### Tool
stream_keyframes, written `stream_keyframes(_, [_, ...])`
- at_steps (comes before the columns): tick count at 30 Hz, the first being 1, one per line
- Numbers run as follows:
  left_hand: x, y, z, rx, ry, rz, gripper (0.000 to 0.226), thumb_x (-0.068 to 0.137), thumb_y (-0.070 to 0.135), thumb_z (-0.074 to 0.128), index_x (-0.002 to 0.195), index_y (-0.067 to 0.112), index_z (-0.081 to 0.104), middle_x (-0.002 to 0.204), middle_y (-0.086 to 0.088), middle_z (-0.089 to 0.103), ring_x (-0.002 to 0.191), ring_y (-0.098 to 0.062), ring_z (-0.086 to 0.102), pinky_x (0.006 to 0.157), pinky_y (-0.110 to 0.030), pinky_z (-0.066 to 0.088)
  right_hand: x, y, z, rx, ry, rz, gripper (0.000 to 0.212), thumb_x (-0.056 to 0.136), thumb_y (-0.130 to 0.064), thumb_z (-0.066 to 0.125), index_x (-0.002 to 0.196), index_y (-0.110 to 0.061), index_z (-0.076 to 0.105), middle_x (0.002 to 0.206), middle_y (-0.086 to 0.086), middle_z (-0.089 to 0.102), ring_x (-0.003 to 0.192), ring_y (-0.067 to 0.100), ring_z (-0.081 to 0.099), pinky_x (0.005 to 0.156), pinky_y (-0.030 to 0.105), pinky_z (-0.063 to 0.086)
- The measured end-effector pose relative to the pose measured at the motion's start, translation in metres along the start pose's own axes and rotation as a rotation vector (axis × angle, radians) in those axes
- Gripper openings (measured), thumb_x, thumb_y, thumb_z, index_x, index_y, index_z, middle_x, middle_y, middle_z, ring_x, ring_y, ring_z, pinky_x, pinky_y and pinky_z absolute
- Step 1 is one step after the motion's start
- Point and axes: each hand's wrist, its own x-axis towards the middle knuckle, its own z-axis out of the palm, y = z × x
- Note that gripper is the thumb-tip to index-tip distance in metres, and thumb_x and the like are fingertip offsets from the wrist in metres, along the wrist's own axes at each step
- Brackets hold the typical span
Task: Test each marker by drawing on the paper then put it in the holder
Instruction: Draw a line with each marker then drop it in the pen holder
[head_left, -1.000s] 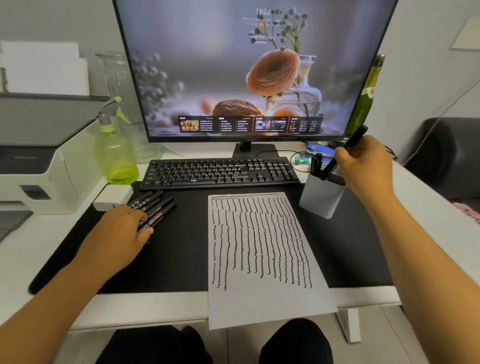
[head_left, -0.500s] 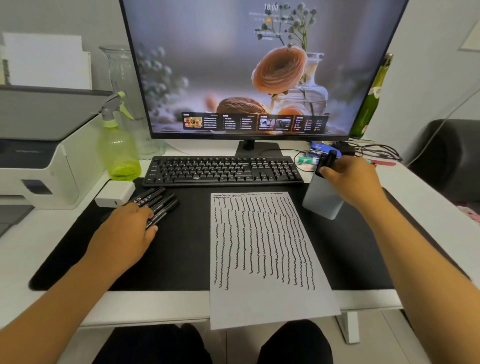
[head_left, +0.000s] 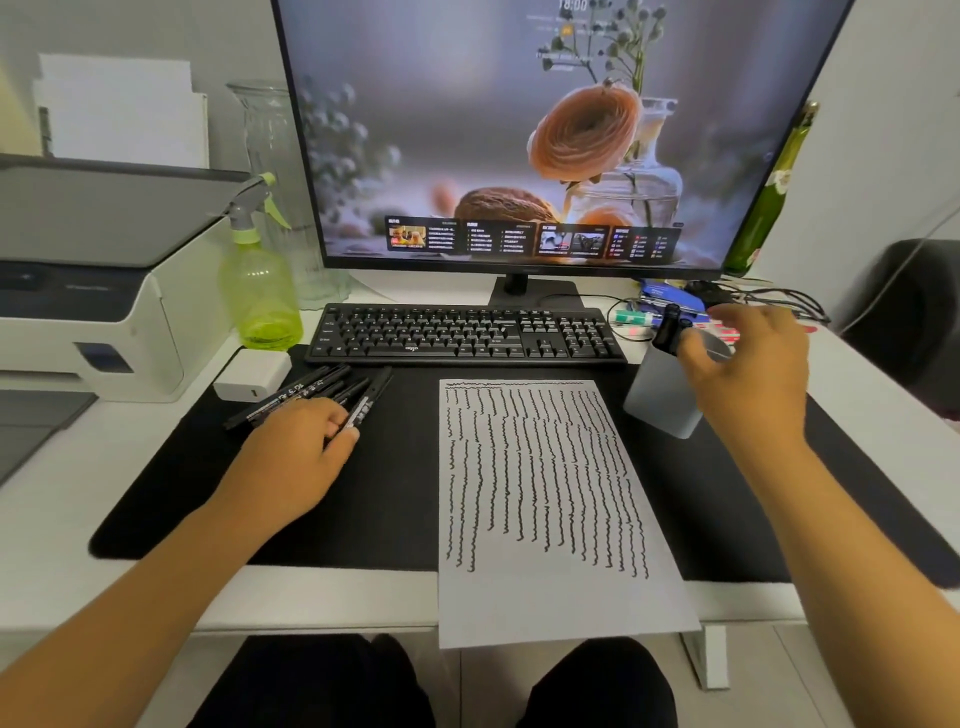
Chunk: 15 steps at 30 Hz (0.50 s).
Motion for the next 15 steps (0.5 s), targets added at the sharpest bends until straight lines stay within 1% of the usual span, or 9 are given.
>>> stream_keyframes(1, [-0.002, 0.006, -0.002, -0.109, -0.023, -0.014, 0.008, 0.089, 0.035, 0.059, 0.094, 0.029, 0.059, 0.08, 0.011, 0.061, 0.07, -0.005, 0.059, 0.063, -0.024, 0.047, -0.011, -0.005, -0.003, 0.085, 0.073, -0.017, 0.032, 0.091, -0.027, 0.066, 0.119, -0.011, 0.068, 0.122, 0.012, 0.062, 0.113, 0.03, 0.055, 0.09, 0.044, 0.05])
stream_keyframes(2, [-0.004, 0.013, -0.003, -0.229, -0.058, -0.036, 0.004, 0.089, 0.036, 0.059, 0.09, 0.032, 0.057, 0.079, 0.011, 0.063, 0.068, -0.004, 0.061, 0.062, -0.023, 0.048, -0.024, -0.012, -0.005, 0.166, 0.098, -0.043, 0.025, 0.091, -0.023, 0.065, 0.114, -0.013, 0.067, 0.114, 0.007, 0.063, 0.103, 0.024, 0.059, 0.083, 0.039, 0.052])
stream_keyframes(3, [-0.006, 0.02, -0.004, -0.354, -0.093, -0.068, 0.004, 0.089, 0.035, 0.06, 0.087, 0.034, 0.057, 0.077, 0.01, 0.066, 0.066, -0.003, 0.063, 0.059, -0.021, 0.048, -0.038, -0.022, -0.005, 0.245, 0.065, -0.072, 0.019, 0.091, -0.021, 0.063, 0.108, -0.015, 0.067, 0.106, 0.002, 0.063, 0.091, 0.016, 0.061, 0.075, 0.031, 0.052])
stream_keyframes(4, [-0.008, 0.028, -0.004, -0.489, -0.128, -0.107, 0.004, 0.089, 0.033, 0.062, 0.086, 0.033, 0.059, 0.075, 0.007, 0.068, 0.065, -0.002, 0.065, 0.055, -0.018, 0.049, -0.053, -0.033, -0.004, 0.319, -0.016, -0.093, 0.016, 0.091, -0.021, 0.061, 0.106, -0.018, 0.067, 0.1, -0.003, 0.064, 0.083, 0.007, 0.06, 0.069, 0.023, 0.05])
stream_keyframes(6, [-0.013, 0.046, -0.003, -0.777, -0.222, -0.182, 0.003, 0.09, 0.024, 0.062, 0.089, 0.024, 0.065, 0.076, 0.003, 0.073, 0.067, -0.007, 0.068, 0.055, -0.017, 0.053, -0.082, -0.053, 0.004, 0.44, -0.273, -0.099, 0.02, 0.092, -0.024, 0.059, 0.111, -0.022, 0.067, 0.095, -0.01, 0.067, 0.078, 0.0, 0.062, 0.063, 0.013, 0.049])
stream_keyframes(8, [-0.018, 0.062, -0.001, -1.038, -0.319, -0.226, 0.01, 0.092, 0.018, 0.06, 0.094, 0.012, 0.068, 0.085, -0.004, 0.076, 0.08, -0.02, 0.072, 0.067, -0.024, 0.058, -0.108, -0.069, 0.014, 0.523, -0.553, -0.075, 0.028, 0.096, -0.031, 0.059, 0.124, -0.028, 0.062, 0.098, -0.014, 0.069, 0.084, -0.003, 0.065, 0.064, 0.01, 0.052])
stream_keyframes(10, [-0.022, 0.072, 0.001, -1.198, -0.368, -0.221, 0.015, 0.092, 0.015, 0.06, 0.098, 0.004, 0.068, 0.093, -0.011, 0.075, 0.088, -0.025, 0.072, 0.072, -0.027, 0.058, -0.127, -0.082, 0.022, 0.617, -0.767, -0.039, 0.038, 0.096, -0.04, 0.059, 0.133, -0.033, 0.054, 0.101, -0.012, 0.071, 0.084, 0.001, 0.069, 0.065, 0.011, 0.054])
stream_keyframes(12, [-0.026, 0.078, 0.003, -1.257, -0.383, -0.197, 0.017, 0.091, 0.016, 0.062, 0.101, 0.003, 0.067, 0.094, -0.013, 0.074, 0.089, -0.024, 0.072, 0.075, -0.029, 0.057, -0.14, -0.09, 0.029, 0.684, -0.833, -0.026, 0.041, 0.096, -0.043, 0.06, 0.135, -0.033, 0.051, 0.1, -0.007, 0.071, 0.082, 0.005, 0.072, 0.068, 0.015, 0.057])
stream_keyframes(15, [-0.032, 0.081, 0.007, -1.187, -0.39, -0.173, 0.015, 0.089, 0.024, 0.065, 0.098, 0.012, 0.069, 0.085, -0.006, 0.072, 0.08, -0.016, 0.066, 0.074, -0.031, 0.052, -0.146, -0.093, 0.031, 0.747, -0.786, -0.037, 0.027, 0.096, -0.034, 0.065, 0.122, -0.026, 0.061, 0.088, 0.001, 0.071, 0.073, 0.011, 0.072, 0.068, 0.021, 0.058])
